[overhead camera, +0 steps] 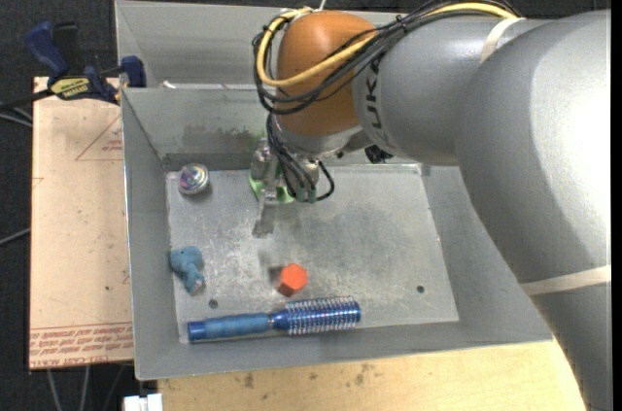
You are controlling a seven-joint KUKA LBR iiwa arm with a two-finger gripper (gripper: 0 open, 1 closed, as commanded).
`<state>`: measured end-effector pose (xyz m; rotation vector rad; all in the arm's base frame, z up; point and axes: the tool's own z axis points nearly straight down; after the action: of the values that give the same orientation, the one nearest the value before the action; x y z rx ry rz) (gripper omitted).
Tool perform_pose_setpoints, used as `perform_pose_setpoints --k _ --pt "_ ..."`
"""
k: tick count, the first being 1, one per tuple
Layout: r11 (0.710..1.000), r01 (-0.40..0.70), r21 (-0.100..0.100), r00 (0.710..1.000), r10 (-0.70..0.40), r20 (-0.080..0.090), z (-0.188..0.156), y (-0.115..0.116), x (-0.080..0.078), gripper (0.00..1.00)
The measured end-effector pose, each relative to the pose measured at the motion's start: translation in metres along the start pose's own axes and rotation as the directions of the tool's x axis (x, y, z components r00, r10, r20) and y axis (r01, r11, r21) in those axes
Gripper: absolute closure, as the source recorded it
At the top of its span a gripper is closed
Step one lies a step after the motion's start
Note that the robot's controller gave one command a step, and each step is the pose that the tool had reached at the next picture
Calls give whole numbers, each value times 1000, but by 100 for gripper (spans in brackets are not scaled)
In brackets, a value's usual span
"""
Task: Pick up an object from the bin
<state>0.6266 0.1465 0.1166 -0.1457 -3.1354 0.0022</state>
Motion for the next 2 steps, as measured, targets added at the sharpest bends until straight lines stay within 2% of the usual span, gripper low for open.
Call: perform_pose_setpoints --k 1,2 --pt "999 -47 -1 999 47 4 25 -53 -15 0" --pt "999 -42 -4 999 42 4 24 -50 -14 100"
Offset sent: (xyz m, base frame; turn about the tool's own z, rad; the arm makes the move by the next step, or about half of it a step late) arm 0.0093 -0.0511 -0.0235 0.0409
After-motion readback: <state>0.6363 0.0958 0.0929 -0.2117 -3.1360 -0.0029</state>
